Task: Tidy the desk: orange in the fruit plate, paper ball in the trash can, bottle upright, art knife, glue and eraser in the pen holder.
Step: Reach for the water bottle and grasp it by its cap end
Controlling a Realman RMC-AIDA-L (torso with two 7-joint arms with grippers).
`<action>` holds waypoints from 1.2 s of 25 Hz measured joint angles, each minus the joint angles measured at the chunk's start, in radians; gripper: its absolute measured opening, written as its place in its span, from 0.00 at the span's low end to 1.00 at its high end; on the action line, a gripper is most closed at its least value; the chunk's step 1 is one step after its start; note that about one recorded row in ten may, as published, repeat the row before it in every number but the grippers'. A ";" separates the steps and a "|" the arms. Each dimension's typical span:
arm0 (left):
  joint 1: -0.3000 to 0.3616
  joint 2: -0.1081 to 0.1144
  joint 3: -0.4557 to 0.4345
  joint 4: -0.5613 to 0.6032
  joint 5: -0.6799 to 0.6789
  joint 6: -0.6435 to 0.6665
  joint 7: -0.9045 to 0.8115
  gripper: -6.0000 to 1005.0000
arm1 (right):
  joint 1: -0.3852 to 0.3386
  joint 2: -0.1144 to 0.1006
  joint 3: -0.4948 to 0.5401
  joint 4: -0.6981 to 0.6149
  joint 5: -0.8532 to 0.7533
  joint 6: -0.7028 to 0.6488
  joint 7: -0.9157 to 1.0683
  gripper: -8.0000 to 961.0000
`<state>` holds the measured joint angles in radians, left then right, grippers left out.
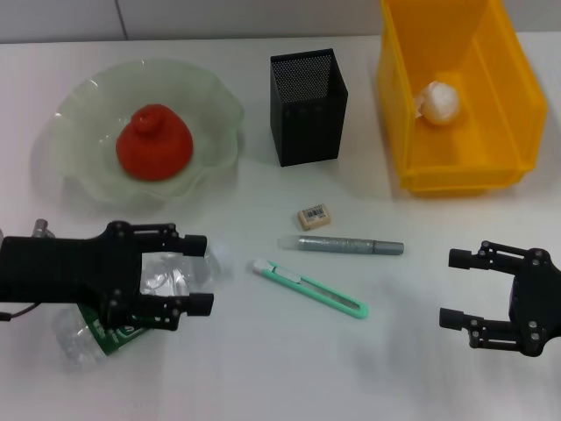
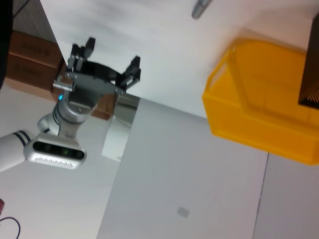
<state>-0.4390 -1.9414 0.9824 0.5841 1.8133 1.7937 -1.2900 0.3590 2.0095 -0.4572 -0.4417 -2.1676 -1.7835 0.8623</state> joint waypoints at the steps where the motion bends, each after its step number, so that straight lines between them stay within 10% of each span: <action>1: -0.005 -0.002 -0.009 0.004 0.000 0.000 -0.009 0.78 | 0.000 0.000 0.000 0.000 0.000 0.000 0.000 0.80; 23: -0.282 -0.121 0.012 0.507 0.535 0.026 -0.734 0.78 | -0.006 0.002 0.008 0.000 0.002 -0.003 0.009 0.80; 30: -0.377 -0.131 0.193 0.545 0.656 0.021 -0.971 0.78 | -0.005 0.002 0.009 0.000 0.005 -0.004 0.009 0.80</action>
<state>-0.8156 -2.0727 1.1752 1.1286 2.4697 1.8149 -2.2605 0.3540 2.0111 -0.4478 -0.4418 -2.1625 -1.7875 0.8718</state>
